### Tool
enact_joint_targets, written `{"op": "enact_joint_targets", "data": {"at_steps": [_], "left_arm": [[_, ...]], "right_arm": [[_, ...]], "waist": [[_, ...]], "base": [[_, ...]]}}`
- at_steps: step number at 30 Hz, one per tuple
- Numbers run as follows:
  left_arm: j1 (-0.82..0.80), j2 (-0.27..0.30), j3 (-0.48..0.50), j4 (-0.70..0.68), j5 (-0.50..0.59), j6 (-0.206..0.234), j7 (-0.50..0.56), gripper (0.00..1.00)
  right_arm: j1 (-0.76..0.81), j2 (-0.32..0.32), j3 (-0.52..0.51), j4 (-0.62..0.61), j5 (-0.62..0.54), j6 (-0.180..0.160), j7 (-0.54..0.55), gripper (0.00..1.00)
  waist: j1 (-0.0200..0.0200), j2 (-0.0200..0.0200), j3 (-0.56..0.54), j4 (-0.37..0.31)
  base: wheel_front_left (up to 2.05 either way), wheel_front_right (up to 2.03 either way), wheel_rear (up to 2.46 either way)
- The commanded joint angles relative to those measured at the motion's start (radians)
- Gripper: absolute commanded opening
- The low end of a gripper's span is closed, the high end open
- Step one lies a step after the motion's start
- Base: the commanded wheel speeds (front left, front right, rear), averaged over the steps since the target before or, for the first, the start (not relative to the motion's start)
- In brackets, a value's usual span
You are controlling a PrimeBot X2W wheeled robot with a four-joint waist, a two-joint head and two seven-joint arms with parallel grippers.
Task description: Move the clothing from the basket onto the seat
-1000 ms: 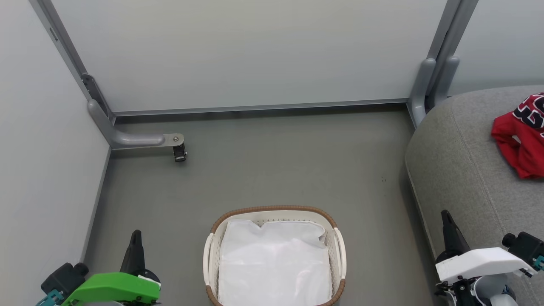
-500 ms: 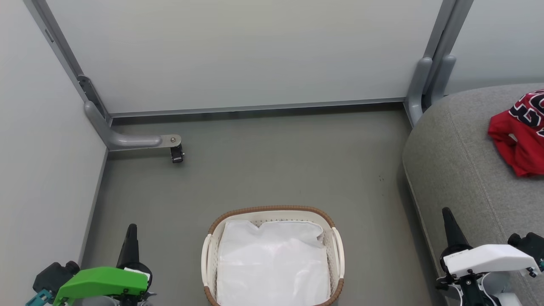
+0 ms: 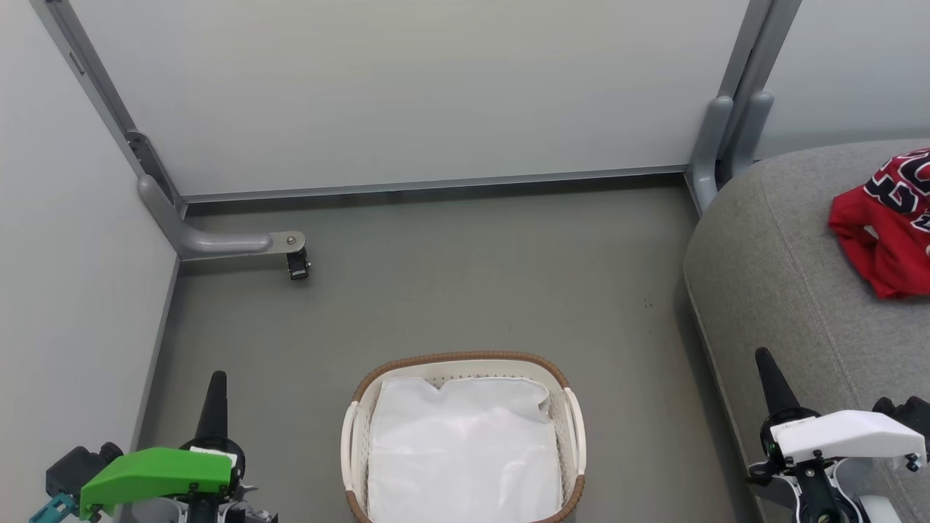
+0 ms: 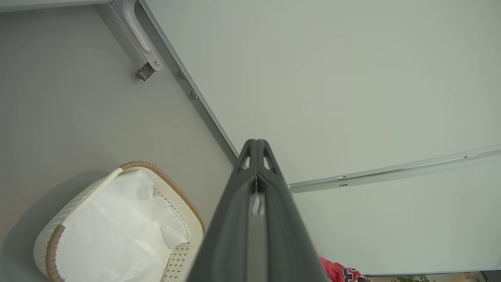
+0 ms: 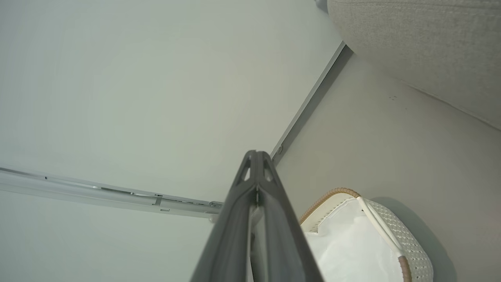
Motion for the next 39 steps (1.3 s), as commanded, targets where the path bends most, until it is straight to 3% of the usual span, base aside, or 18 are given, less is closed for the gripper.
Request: {"op": "enact_joint_targets", "data": {"at_steps": [1, 39], "left_arm": [[-0.028, 0.002, 0.009, -0.012, -0.026, -0.008, 0.007, 0.00], [-0.052, -0.005, 0.069, -0.033, -0.290, -0.023, 0.088, 0.00]], "right_arm": [[-0.019, -0.007, -0.004, -0.012, 0.029, -0.001, 0.007, 0.00], [-0.038, -0.009, -0.023, -0.020, 0.335, -0.001, 0.089, 0.00]], "waist": [[0.0000, 0.0000, 0.000, -0.001], [0.0000, 0.0000, 0.002, -0.024]], "base": [[0.00, 0.00, 0.00], [0.00, 0.00, 0.00]]}}
